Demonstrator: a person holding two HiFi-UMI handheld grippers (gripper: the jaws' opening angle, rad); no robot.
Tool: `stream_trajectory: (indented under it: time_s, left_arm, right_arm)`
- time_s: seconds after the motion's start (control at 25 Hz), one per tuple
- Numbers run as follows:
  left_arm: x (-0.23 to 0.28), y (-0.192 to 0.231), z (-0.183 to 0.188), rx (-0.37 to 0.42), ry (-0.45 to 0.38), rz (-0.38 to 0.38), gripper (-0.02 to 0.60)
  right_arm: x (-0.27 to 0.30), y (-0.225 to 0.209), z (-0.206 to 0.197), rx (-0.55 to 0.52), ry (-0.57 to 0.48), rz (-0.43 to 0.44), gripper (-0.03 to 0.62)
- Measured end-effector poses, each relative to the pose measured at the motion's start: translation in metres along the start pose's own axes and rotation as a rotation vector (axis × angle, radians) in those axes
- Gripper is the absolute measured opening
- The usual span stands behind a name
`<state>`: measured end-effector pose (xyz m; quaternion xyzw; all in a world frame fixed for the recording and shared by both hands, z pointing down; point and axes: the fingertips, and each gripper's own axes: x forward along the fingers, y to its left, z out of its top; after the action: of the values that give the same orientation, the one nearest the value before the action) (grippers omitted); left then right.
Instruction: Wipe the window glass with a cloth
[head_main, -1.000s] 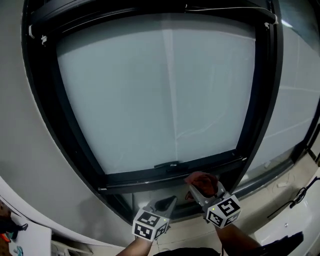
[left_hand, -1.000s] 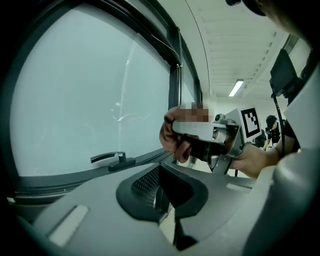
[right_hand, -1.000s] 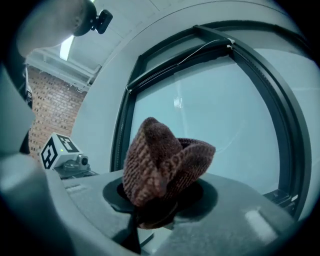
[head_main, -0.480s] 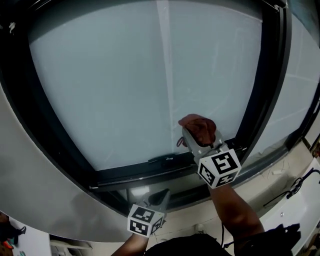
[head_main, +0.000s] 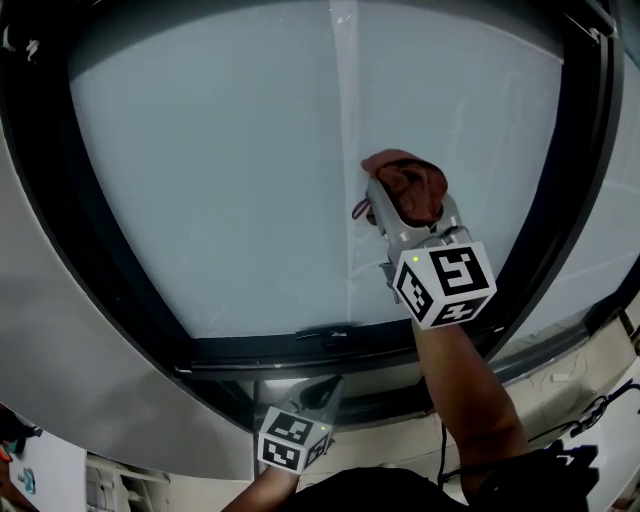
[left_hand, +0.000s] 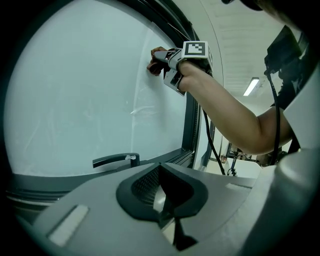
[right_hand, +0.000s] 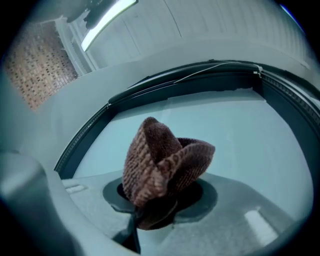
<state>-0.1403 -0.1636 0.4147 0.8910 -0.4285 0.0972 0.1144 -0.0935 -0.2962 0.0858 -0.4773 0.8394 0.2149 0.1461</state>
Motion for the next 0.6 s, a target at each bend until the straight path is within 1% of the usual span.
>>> stream_trajectory:
  time_s: [0.12, 0.36, 0.6]
  left_arm:
    - [0.008, -0.001, 0.003, 0.005, -0.002, 0.006, 0.017]
    - [0.018, -0.005, -0.002, 0.007, 0.025, -0.006, 0.017]
    - [0.020, -0.009, -0.008, -0.005, 0.037, -0.023, 0.017]
  right_arm:
    - [0.009, -0.004, 0.003, -0.024, -0.010, 0.002, 0.138]
    - [0.009, -0.001, -0.015, -0.086, 0.007, -0.013, 0.138]
    - [0.001, 0.006, -0.036, -0.095, 0.036, -0.025, 0.138]
